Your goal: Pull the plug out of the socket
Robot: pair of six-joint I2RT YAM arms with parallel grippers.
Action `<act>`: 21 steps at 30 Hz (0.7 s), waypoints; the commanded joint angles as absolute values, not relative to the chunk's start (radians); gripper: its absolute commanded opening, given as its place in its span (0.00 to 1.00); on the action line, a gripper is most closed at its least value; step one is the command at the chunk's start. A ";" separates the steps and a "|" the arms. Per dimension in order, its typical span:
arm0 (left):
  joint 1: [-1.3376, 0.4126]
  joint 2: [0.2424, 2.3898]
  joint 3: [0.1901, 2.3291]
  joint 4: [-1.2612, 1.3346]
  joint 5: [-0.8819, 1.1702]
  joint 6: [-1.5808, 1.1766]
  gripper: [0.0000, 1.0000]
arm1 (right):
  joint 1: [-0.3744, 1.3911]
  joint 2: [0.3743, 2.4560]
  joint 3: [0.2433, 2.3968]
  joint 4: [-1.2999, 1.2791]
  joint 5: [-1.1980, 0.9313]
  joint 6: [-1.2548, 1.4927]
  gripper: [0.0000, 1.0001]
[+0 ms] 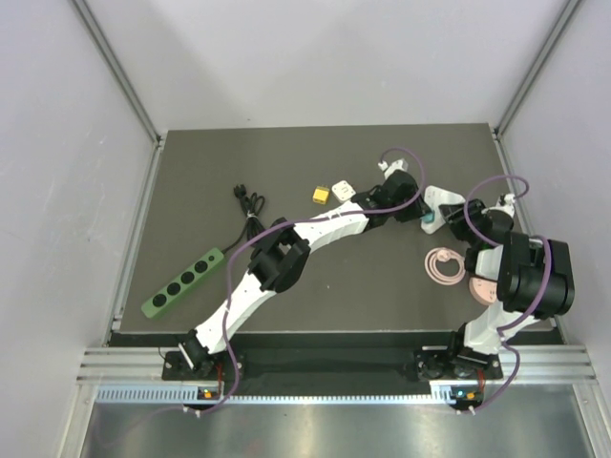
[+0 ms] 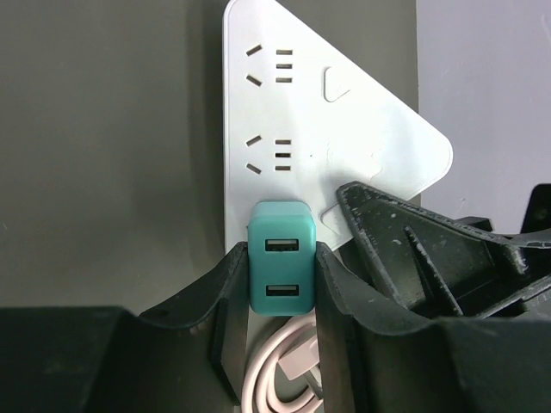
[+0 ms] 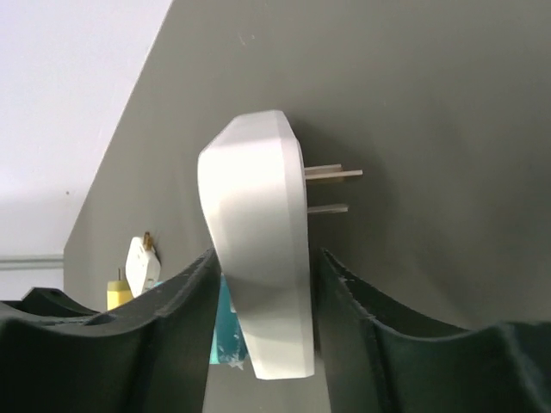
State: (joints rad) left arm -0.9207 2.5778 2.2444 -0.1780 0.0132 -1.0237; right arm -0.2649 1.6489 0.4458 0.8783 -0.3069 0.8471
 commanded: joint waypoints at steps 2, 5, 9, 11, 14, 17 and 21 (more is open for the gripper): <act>-0.928 2.582 2.276 -0.143 0.043 -1.051 0.00 | -0.259 1.675 0.483 0.861 -0.353 0.836 0.50; -0.925 2.580 2.276 -0.141 0.040 -1.055 0.00 | -0.259 1.681 0.489 0.859 -0.365 0.834 0.56; -0.925 2.580 2.275 -0.133 0.052 -1.058 0.00 | -0.258 1.697 0.506 0.842 -0.374 0.839 0.56; -0.925 2.579 2.275 -0.130 0.057 -1.062 0.00 | -0.259 1.698 0.509 0.844 -0.370 0.839 0.54; -0.925 2.574 2.270 -0.130 0.060 -1.062 0.00 | -0.256 1.706 0.517 0.836 -0.370 0.842 0.43; -0.925 2.571 2.261 -0.121 0.064 -1.068 0.00 | -0.256 1.704 0.517 0.833 -0.364 0.842 0.28; -0.925 2.565 2.255 -0.117 0.063 -1.081 0.00 | -0.256 1.698 0.514 0.824 -0.351 0.839 0.03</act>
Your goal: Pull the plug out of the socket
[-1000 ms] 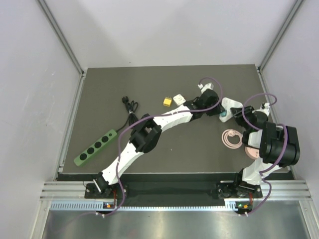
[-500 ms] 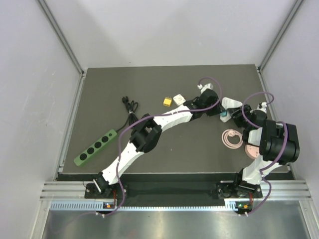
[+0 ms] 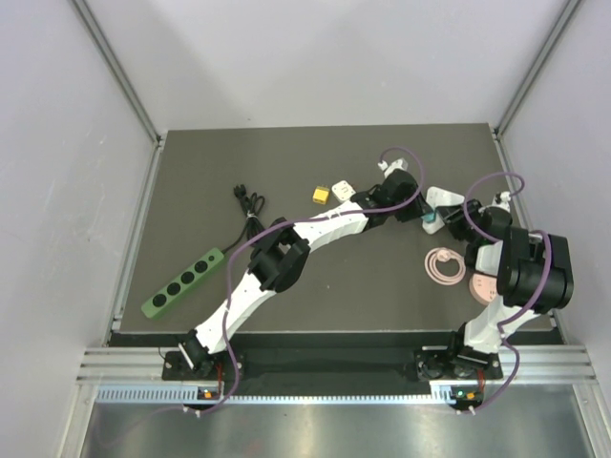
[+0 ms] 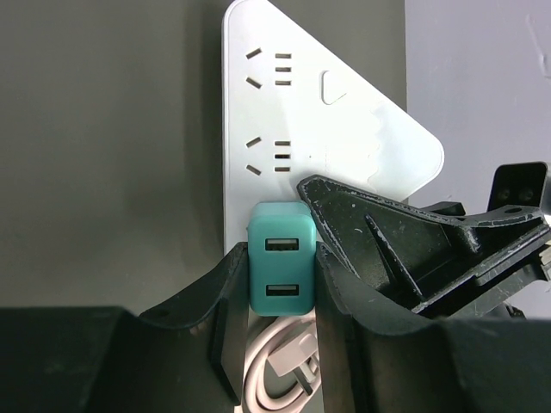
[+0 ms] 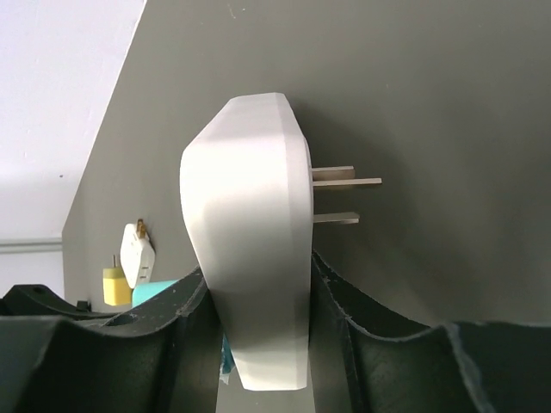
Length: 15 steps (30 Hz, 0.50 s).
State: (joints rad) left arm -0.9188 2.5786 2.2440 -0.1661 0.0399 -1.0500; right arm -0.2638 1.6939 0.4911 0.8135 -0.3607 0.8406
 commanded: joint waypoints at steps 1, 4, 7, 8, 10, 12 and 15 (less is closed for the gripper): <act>-0.923 2.563 2.253 -0.115 0.066 -1.088 0.00 | -0.255 1.694 0.515 0.821 -0.347 0.838 0.00; -0.920 2.560 2.249 -0.103 0.077 -1.112 0.00 | -0.244 1.680 0.522 0.787 -0.319 0.822 0.00; -0.917 2.557 2.247 -0.100 0.078 -1.127 0.00 | -0.227 1.667 0.528 0.758 -0.288 0.808 0.00; -0.916 2.557 2.247 -0.101 0.077 -1.131 0.00 | -0.226 1.664 0.532 0.750 -0.276 0.802 0.00; -0.913 2.553 2.247 -0.106 0.075 -1.137 0.00 | -0.216 1.660 0.537 0.727 -0.264 0.795 0.00; -0.911 2.549 2.249 -0.112 0.072 -1.138 0.00 | -0.210 1.654 0.541 0.710 -0.245 0.785 0.00; -0.907 2.543 2.249 -0.127 0.064 -1.144 0.00 | -0.199 1.632 0.537 0.689 -0.210 0.775 0.00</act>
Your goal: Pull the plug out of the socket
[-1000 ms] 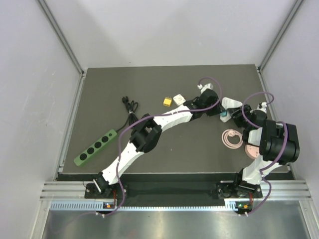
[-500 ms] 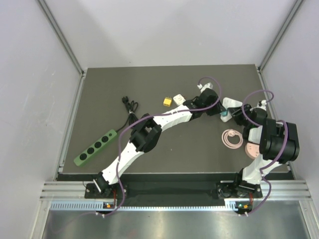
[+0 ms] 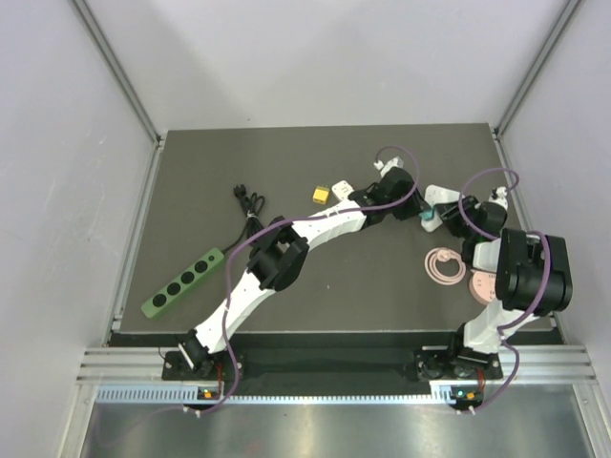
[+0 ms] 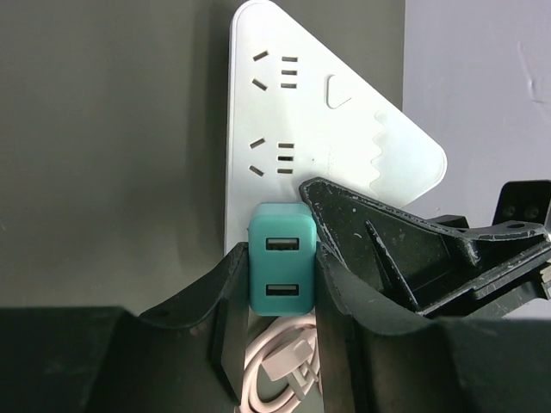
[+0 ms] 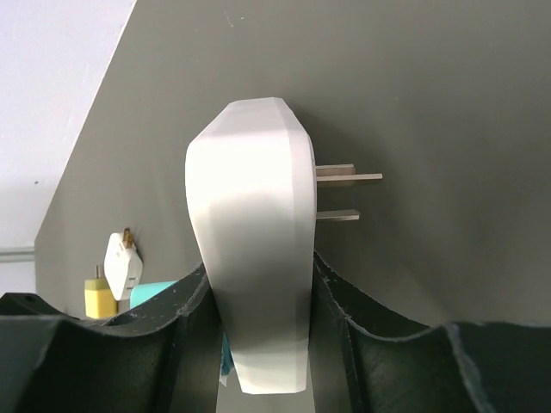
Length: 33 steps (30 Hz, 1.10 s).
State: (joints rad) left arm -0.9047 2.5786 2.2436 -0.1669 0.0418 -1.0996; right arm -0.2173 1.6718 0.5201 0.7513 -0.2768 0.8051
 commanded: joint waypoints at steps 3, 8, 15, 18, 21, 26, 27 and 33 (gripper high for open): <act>-0.904 2.525 2.241 -0.132 0.055 -1.141 0.00 | -0.183 1.618 0.545 0.660 -0.178 0.759 0.00; -0.897 2.502 2.240 -0.129 0.046 -1.135 0.00 | -0.143 1.588 0.557 0.609 -0.089 0.735 0.00; -0.893 2.491 2.260 -0.127 0.057 -1.127 0.00 | -0.135 1.609 0.597 0.537 -0.064 0.736 0.00; -0.893 2.485 2.260 -0.124 0.063 -1.129 0.00 | -0.135 1.606 0.597 0.531 -0.060 0.739 0.00; -0.893 2.474 2.261 -0.127 0.064 -1.123 0.00 | -0.135 1.609 0.604 0.515 -0.054 0.742 0.00; -0.894 2.447 2.260 -0.132 0.063 -1.109 0.00 | -0.135 1.624 0.627 0.476 -0.037 0.747 0.00; -0.894 2.441 2.260 -0.133 0.061 -1.106 0.00 | -0.133 1.623 0.629 0.472 -0.034 0.747 0.00; -0.896 2.424 2.244 -0.135 0.057 -1.089 0.00 | -0.135 1.624 0.632 0.460 -0.026 0.755 0.00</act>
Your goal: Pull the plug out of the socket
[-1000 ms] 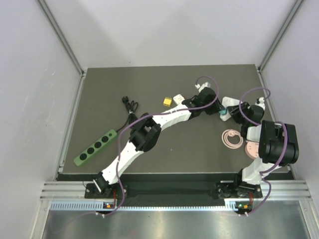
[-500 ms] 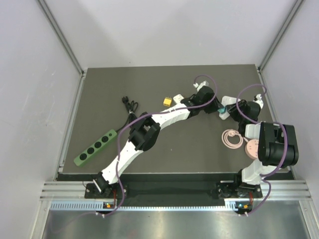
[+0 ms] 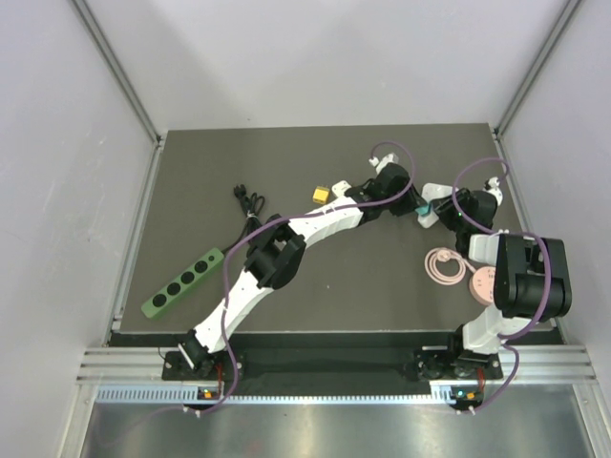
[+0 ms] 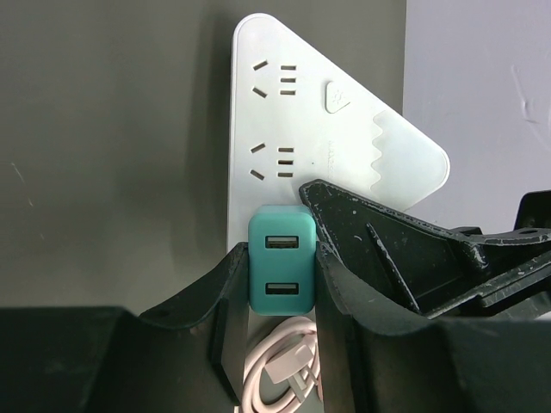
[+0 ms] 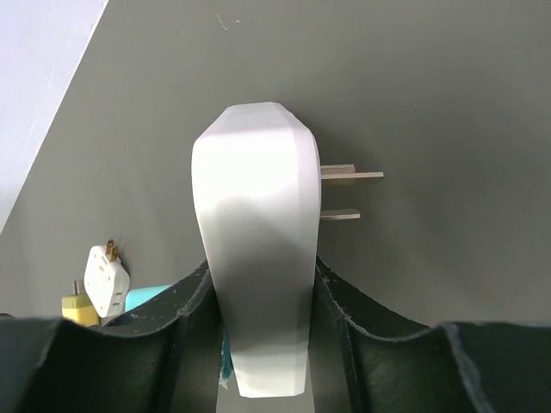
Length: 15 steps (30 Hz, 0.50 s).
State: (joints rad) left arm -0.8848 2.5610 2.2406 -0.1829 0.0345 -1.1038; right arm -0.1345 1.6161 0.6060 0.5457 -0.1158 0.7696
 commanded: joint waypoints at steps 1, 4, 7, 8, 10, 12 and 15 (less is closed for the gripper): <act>-0.896 2.421 2.232 -0.130 0.058 -1.089 0.00 | -0.135 1.628 0.638 0.456 -0.026 0.753 0.00; -0.896 2.410 2.230 -0.133 0.052 -1.086 0.00 | -0.135 1.634 0.646 0.442 -0.023 0.753 0.00; -0.893 2.405 2.240 -0.147 0.041 -1.085 0.00 | -0.135 1.629 0.643 0.440 -0.012 0.752 0.00; -0.893 2.404 2.241 -0.156 0.038 -1.091 0.00 | -0.135 1.626 0.643 0.439 -0.011 0.752 0.00; -0.887 2.404 2.243 -0.158 0.041 -1.106 0.00 | -0.133 1.626 0.646 0.436 -0.006 0.750 0.00; -0.884 2.402 2.243 -0.160 0.040 -1.127 0.00 | -0.129 1.621 0.647 0.428 -0.006 0.747 0.00; -0.882 2.398 2.235 -0.150 0.028 -1.150 0.00 | -0.123 1.618 0.649 0.422 0.020 0.741 0.00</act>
State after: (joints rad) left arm -0.8837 2.5427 2.2215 -0.1883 0.0170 -1.1114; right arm -0.1242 1.6161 0.6254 0.5125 -0.1120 0.7731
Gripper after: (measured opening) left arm 0.365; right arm 0.367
